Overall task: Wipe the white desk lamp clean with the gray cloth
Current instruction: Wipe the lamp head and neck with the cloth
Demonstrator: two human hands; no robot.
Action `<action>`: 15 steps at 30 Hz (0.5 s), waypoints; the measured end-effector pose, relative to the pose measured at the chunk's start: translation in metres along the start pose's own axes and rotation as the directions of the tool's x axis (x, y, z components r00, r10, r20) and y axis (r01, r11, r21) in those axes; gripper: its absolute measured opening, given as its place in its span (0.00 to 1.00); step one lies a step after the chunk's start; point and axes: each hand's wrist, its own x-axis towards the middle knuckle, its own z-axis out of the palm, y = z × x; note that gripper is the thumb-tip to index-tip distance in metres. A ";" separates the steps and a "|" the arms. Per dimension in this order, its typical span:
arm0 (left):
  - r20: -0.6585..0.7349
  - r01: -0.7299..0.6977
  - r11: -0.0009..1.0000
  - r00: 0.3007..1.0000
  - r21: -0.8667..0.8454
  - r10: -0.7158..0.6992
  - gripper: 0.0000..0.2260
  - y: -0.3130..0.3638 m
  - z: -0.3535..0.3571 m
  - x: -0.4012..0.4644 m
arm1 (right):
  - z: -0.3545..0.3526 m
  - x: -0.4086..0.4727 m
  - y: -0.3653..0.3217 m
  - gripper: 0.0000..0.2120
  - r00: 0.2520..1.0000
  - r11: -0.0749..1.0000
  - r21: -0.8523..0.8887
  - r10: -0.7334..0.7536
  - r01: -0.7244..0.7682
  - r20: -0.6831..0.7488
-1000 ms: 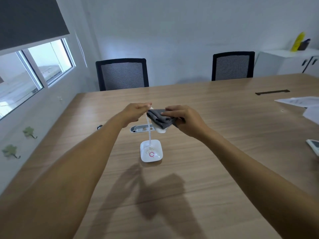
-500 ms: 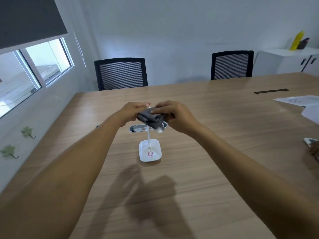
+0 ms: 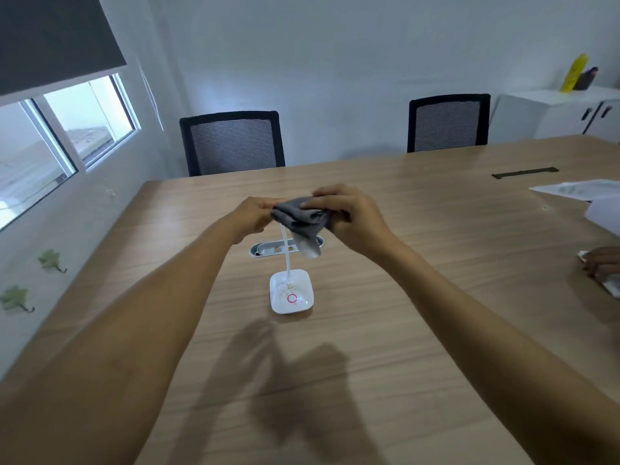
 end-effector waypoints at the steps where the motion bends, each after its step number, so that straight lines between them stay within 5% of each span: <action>1: 0.007 0.007 1.000 1.000 -0.001 -0.007 0.13 0.000 -0.001 0.000 | 0.006 0.001 -0.004 0.19 0.999 1.000 -0.008 -0.026 0.026 0.038; 4: 0.032 0.016 0.999 0.999 0.042 -0.018 0.14 -0.003 -0.004 0.000 | 0.012 -0.012 0.004 0.19 0.994 1.000 0.007 0.002 -0.003 0.109; 11: 0.034 0.041 0.999 0.999 0.021 -0.042 0.17 0.000 -0.003 -0.006 | -0.010 -0.040 0.048 0.20 0.948 0.948 0.006 0.317 -0.317 0.005; 15: 0.007 0.053 0.999 0.999 0.000 -0.053 0.17 -0.001 -0.001 -0.003 | -0.009 -0.008 0.007 0.23 0.956 0.947 0.175 0.286 -0.271 -0.065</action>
